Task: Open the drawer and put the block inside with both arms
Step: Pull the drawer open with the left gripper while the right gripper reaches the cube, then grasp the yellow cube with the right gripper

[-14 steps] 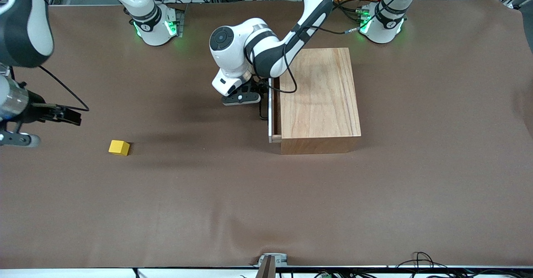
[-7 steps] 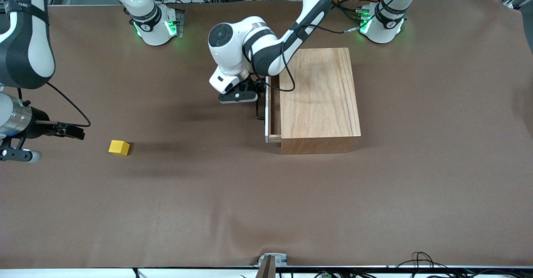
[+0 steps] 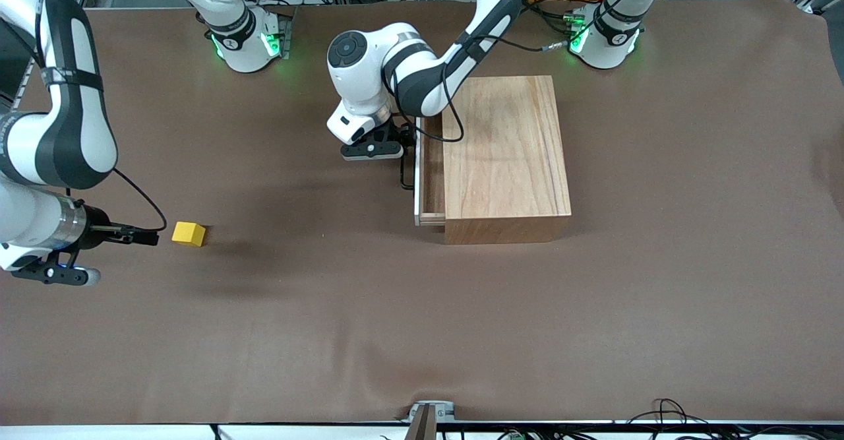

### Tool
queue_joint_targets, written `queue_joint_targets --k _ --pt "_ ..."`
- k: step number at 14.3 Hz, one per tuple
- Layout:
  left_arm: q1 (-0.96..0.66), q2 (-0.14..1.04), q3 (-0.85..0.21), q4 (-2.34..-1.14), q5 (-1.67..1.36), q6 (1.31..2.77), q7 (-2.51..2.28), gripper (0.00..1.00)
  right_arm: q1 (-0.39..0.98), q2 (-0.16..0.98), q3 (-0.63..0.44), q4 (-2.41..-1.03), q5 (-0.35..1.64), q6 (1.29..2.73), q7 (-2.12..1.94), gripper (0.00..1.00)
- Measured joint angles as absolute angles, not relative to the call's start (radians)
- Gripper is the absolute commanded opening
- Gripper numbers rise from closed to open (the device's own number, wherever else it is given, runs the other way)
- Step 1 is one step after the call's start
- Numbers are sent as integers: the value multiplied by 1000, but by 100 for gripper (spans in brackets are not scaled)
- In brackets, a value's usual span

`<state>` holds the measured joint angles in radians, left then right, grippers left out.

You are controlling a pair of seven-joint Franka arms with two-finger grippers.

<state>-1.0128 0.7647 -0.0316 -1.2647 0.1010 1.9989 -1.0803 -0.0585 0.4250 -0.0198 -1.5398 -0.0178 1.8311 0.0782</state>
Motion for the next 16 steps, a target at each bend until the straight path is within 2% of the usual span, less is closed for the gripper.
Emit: queue_joint_targets --k 3,8,16 --pt "-1020 765 -28 -1265 103 2017 -1083 100 -73 459 -20 -1561 -15 1900 78 100" --pt "-1030 765 -21 -1267 107 2025 -1084 100 -86 491 -20 -1683 -15 2048 63 100" --pt "-1032 765 -20 -1265 107 2016 -1083 100 -89 558 -20 -1952 -15 2467 -25 100"
